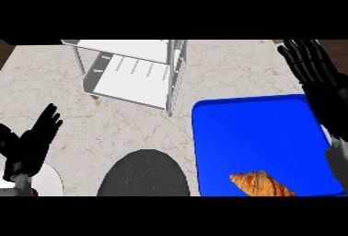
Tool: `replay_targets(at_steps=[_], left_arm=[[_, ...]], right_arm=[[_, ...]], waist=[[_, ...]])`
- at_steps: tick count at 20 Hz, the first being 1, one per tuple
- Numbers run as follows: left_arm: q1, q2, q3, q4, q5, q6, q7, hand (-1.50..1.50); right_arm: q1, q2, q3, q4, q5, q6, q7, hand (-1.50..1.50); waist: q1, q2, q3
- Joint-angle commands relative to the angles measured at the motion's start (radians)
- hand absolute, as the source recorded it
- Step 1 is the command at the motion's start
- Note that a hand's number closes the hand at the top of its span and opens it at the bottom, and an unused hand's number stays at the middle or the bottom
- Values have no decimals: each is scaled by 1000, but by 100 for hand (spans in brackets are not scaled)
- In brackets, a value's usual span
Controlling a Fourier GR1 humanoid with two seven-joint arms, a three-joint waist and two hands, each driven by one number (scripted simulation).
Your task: Pick the croissant from the tray and place it in the tiered basket
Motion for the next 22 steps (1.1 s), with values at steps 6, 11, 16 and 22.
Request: replay_targets(at_steps=[6,11,16,22], left_arm=[[-142,-89,-131,-90,-35,-55,-26,0],[-186,-132,-180,-73,-28,-77,49,0],[-159,-166,-188,-66,-51,-57,22,0],[-145,-167,-178,-58,-60,-67,-5,0]], right_arm=[[134,2,162,113,-298,552,-138,150],[182,38,7,530,-141,433,-287,-150],[207,-163,13,430,44,673,-523,-150],[270,-354,-14,222,245,530,-528,-150]], waist=[[11,4,5],[31,-8,0],[16,-19,-2],[0,-24,-3]])
